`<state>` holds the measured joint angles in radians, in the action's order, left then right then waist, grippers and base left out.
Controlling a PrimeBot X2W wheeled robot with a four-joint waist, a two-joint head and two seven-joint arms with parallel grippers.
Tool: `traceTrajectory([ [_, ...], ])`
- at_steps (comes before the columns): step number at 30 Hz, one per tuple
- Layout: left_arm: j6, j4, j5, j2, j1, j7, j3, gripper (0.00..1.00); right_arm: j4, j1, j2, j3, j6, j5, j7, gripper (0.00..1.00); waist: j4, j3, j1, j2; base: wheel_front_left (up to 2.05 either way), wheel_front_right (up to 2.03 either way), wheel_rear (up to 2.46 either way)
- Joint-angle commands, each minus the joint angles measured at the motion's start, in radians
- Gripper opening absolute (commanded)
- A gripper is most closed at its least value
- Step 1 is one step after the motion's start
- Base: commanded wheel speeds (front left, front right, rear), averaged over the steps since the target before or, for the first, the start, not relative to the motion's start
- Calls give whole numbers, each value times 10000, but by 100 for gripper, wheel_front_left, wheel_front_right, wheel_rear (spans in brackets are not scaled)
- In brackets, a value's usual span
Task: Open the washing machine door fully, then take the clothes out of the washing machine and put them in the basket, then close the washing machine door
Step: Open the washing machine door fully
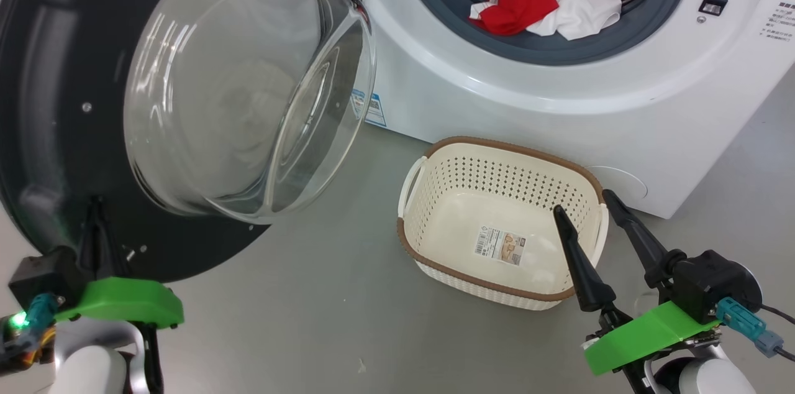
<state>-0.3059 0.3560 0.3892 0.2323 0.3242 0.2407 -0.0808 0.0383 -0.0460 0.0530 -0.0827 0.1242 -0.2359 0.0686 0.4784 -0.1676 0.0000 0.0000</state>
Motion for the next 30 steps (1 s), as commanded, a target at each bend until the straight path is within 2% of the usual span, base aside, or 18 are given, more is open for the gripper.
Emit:
traceTrajectory([
  [1, 18, -106, 48, 536, 464, 129, 583, 0, 335, -203, -28, -266, 65, 154, -26, 100, 0, -17, 0, 0, 0, 0, 0],
  [16, 180, 864, 123, 826, 1256, 201, 1078, 0, 571, -307, -28, -299, 65, 342, -304, 100, -78, -268, 0, 0, 0, 0, 0],
  [30, 426, 1930, 167, 819, 1642, 209, 1534, 0, 646, -344, -28, -358, 65, 354, -418, 100, -202, -414, 0, 0, 0, 0, 0],
])
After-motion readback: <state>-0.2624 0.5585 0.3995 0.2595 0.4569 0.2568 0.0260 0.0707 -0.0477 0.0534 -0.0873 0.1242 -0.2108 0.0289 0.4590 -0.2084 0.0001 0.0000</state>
